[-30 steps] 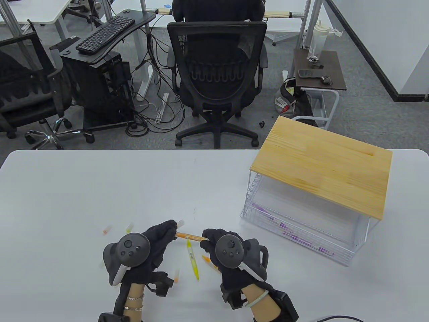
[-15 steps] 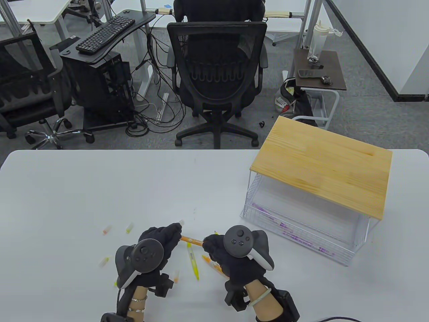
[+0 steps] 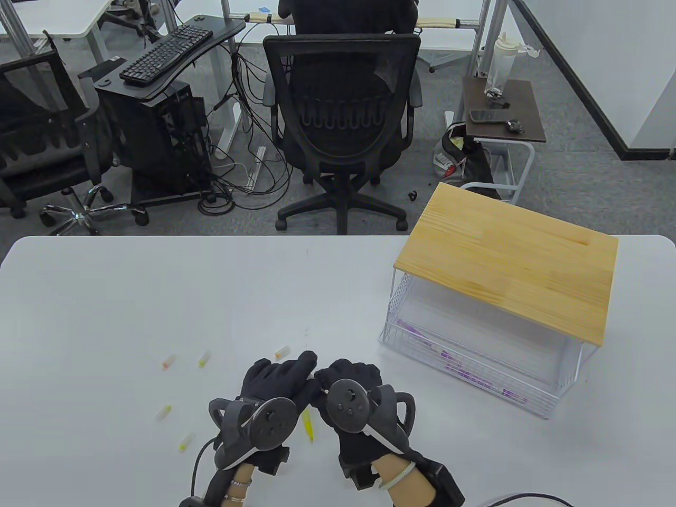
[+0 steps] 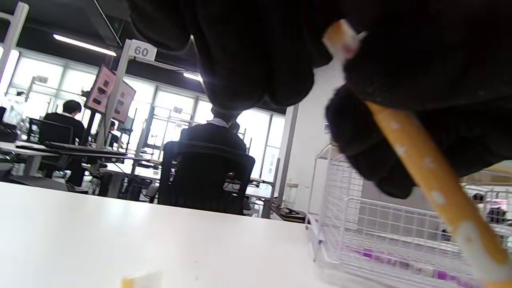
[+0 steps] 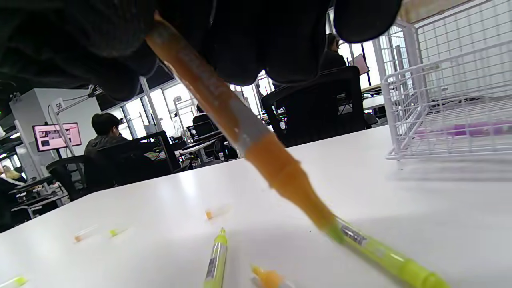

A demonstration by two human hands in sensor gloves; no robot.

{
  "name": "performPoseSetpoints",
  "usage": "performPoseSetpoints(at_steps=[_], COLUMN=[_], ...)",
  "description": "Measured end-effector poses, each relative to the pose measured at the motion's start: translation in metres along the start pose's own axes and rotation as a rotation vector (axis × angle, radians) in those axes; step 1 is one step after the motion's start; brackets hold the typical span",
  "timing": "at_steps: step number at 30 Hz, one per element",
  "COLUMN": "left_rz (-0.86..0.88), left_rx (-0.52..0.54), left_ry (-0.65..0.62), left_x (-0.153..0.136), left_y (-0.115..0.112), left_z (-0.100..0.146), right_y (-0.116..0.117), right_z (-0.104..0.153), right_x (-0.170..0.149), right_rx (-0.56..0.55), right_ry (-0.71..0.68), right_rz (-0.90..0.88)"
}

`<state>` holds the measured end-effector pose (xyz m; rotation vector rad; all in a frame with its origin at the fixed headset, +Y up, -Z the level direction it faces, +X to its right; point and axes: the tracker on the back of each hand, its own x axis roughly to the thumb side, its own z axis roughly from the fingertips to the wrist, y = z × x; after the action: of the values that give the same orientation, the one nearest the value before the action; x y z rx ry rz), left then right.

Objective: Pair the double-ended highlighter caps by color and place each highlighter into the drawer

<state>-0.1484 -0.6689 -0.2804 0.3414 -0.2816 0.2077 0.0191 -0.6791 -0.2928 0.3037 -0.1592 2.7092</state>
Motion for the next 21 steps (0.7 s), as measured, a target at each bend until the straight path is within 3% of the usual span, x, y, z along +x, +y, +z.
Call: performPoseSetpoints(at_steps=[2, 7, 13, 21], left_rz=[-0.035, -0.108, -0.352, -0.524], left_rx=[-0.052, -0.356, -0.696, -0.848], left_ry=[0.024, 0.076, 0.174, 0.191], left_x=[-0.007, -0.019, -0.024, -0.015], left_y=[-0.002, -0.023, -0.061, -0.092], left_z=[-0.002, -0.009, -0.011, -0.002], right_y=[-0.005, -0.028, -0.045, -0.045], right_z=[-0.002, -0.006, -0.002, 0.001], right_x=[-0.009, -0.035, -0.044, -0.034], right_rx=[-0.018, -0.039, -0.056, -0.032], right_ry=[0.034, 0.098, 0.073, 0.015], right_rz=[-0.012, -0.154, -0.247, -0.27])
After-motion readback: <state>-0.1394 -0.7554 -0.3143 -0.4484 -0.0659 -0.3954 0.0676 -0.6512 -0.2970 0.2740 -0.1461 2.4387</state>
